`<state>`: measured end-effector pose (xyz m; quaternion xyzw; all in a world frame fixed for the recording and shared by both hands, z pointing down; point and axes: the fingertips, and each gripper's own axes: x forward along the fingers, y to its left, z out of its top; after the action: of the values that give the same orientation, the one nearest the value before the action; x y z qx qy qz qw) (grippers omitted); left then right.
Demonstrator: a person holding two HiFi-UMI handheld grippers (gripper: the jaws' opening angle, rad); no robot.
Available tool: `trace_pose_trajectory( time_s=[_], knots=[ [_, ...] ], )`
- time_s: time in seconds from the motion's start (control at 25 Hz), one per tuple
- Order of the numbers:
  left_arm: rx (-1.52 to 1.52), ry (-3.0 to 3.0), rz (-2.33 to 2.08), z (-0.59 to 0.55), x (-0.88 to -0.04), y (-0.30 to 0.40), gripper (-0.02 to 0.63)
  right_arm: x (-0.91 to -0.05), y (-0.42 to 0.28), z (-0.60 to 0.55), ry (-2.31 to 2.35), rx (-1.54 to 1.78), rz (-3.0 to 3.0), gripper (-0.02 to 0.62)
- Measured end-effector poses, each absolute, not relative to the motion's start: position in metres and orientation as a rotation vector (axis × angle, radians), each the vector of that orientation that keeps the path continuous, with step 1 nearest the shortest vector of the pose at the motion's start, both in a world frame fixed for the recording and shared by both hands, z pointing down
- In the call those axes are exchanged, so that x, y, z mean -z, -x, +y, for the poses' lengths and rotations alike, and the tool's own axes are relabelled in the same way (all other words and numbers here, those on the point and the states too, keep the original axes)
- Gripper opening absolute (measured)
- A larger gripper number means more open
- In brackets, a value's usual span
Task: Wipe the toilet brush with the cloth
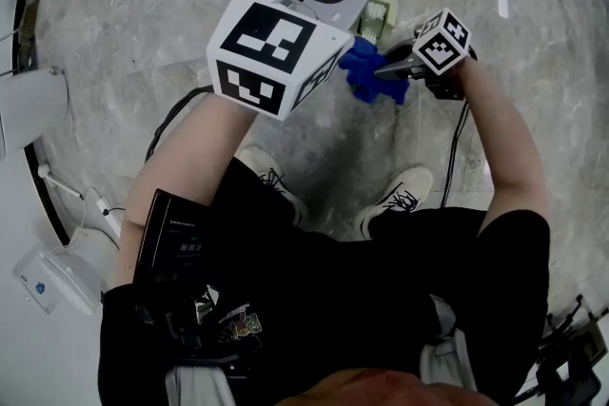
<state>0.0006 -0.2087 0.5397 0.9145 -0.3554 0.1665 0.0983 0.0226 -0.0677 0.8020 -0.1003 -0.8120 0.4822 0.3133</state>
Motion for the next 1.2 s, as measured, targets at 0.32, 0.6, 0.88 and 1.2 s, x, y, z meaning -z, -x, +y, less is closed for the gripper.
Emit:
trace_pose_trajectory(
  time_s=[0.32,0.6,0.88,1.2],
  knots=[
    [-0.483,-2.714,-1.045,-0.206,-0.540,-0.004,0.144,-0.836,-0.083,-0.059,0.187,-1.248,-1.960,0.079],
    [-0.485,-2.725,-1.042,-0.204,-0.537,-0.002,0.144,-0.838,-0.130,-0.196,-0.612,-1.069,-2.110,0.080],
    [-0.483,-2.717,-1.051,-0.207,-0.537,0.000,0.144,-0.754,-0.028,-0.254,-0.611,-1.028,-2.457,0.080],
    [-0.475,-2.727,-1.050,-0.208,-0.534,-0.002,0.143,-0.792,-0.032,-0.236,-0.603,-0.941,-2.356,0.080]
  ],
)
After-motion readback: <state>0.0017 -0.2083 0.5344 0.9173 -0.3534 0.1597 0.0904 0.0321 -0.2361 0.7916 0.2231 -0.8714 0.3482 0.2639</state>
